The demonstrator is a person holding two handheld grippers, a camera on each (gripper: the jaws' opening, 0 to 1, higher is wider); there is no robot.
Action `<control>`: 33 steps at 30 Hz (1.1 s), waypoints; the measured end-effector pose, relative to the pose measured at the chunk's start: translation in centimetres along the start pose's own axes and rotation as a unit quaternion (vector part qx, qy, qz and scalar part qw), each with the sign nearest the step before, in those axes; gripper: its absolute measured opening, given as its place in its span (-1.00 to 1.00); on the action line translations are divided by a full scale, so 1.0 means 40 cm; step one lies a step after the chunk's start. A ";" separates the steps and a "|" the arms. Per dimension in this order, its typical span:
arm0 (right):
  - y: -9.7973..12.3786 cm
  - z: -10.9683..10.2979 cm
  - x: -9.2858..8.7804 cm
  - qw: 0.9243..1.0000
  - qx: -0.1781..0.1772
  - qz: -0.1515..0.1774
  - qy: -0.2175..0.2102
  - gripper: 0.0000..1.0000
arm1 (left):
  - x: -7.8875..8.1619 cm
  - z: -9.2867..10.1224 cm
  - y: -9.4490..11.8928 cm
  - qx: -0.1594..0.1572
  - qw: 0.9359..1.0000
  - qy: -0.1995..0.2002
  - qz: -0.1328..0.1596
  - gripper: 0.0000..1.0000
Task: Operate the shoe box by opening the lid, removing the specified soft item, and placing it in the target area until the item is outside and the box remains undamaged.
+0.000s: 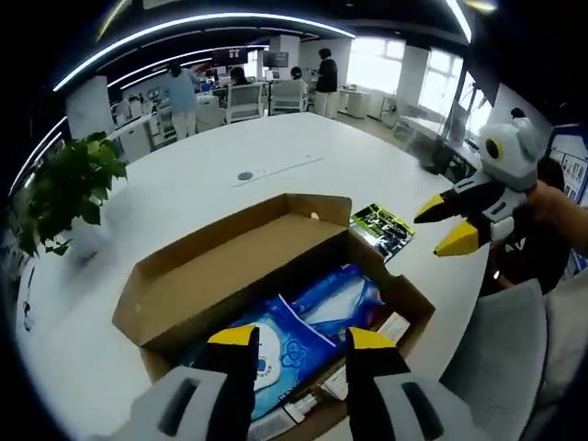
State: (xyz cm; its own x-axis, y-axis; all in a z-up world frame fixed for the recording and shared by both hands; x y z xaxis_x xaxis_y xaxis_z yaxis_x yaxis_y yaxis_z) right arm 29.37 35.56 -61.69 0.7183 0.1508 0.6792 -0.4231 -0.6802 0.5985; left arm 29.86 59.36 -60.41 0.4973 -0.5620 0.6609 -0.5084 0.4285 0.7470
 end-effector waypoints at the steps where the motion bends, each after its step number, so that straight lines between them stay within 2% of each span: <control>1: -0.006 -0.004 0.000 1.000 0.002 -0.001 0.001 -0.30 | -0.005 -0.006 0.006 0.004 1.000 0.003 0.001 -0.25; 17: -0.094 -0.062 0.005 1.000 0.028 -0.007 0.002 -0.32 | -0.099 -0.030 0.073 0.043 0.998 0.044 0.003 -0.26; 33: -0.179 -0.111 -0.014 0.998 0.044 -0.037 0.013 -0.38 | -0.218 -0.066 0.139 0.109 0.990 0.091 0.005 -0.31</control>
State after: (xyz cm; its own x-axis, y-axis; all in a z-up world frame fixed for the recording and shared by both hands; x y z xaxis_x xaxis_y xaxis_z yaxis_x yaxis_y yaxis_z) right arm 29.53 43.54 -64.46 0.7303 0.2217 0.6461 -0.3182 -0.7266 0.6090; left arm 24.56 68.49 -61.83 0.5997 -0.4140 0.6848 -0.6431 0.2599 0.7204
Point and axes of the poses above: the point that each gripper's makers call its tool centre point, and the gripper's own axes: y roughly backward along the fingers, z roughly to its right, x roughly out of its top, the point moved 7 cm from there along y, roughly backward along the fingers, and after that the axes turned 13 degrees about -y, right-handed, at the moved point
